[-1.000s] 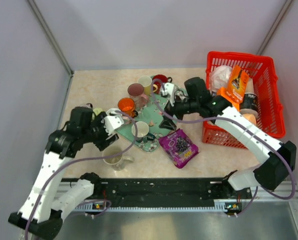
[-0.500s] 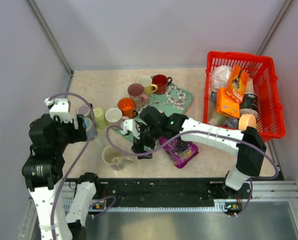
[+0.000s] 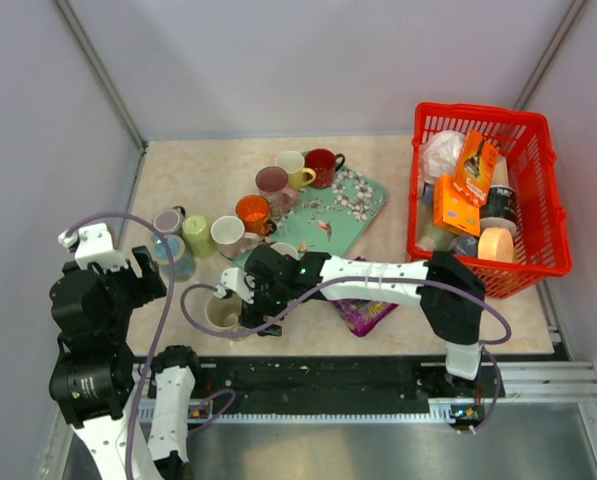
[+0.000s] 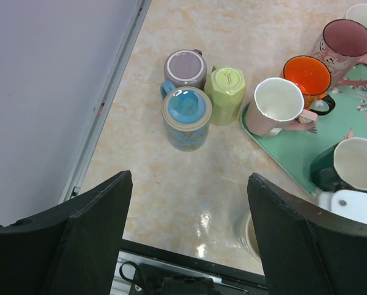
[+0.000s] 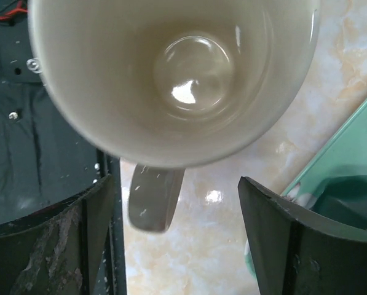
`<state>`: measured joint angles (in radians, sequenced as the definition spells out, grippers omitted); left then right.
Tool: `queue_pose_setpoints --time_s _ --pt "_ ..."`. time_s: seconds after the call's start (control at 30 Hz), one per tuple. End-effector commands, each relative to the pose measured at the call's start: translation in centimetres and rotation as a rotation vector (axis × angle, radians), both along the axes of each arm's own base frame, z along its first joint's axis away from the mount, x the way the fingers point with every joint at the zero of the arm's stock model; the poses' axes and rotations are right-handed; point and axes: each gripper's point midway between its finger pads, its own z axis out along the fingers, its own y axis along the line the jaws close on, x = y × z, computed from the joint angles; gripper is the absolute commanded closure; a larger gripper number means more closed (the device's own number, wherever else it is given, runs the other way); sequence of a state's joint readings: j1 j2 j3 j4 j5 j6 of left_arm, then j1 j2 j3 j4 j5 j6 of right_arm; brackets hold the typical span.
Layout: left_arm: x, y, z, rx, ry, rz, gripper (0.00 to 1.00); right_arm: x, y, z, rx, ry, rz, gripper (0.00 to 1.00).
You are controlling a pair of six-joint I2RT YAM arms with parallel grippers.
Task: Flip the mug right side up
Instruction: Pick up the cup at the corner of the board.
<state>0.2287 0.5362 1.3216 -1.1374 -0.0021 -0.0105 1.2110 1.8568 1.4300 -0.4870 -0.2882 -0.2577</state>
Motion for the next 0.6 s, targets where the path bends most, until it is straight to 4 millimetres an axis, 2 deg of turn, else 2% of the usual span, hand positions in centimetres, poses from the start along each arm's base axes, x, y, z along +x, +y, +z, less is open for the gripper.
queue_pose_setpoints --time_s 0.0,0.03,0.27,0.33,0.4,0.5,0.53,0.57 --pt "-1.1 -0.4 -0.2 -0.076 -0.027 0.042 0.20 0.4 2.8 1.1 0.060 -0.044 -0.001 0.21" --pt "-1.1 -1.0 0.0 -0.085 -0.036 0.015 0.20 0.3 2.9 0.8 0.056 -0.042 0.000 0.23" --pt "-1.3 -1.1 0.7 -0.083 -0.078 0.016 0.20 -0.7 3.3 -1.0 0.025 -0.061 0.043 0.39" --pt "-1.2 -1.1 0.8 -0.084 -0.077 0.013 0.20 -1.0 3.5 -0.9 0.028 -0.067 0.056 0.48" --pt "-1.2 -1.2 1.0 -0.081 -0.084 0.011 0.21 -1.2 3.9 -0.6 0.038 -0.066 0.062 0.64" --pt "-1.0 -1.2 1.2 -0.089 -0.087 0.013 0.21 -1.0 4.1 0.4 0.058 -0.078 0.061 0.68" --pt "-1.0 -1.4 1.6 -0.095 -0.094 0.006 0.20 -1.0 4.3 0.8 0.067 -0.083 0.063 0.76" --pt "-1.0 -1.6 2.2 -0.097 -0.107 -0.006 0.20 -0.9 4.4 1.4 0.082 -0.085 0.068 0.88"
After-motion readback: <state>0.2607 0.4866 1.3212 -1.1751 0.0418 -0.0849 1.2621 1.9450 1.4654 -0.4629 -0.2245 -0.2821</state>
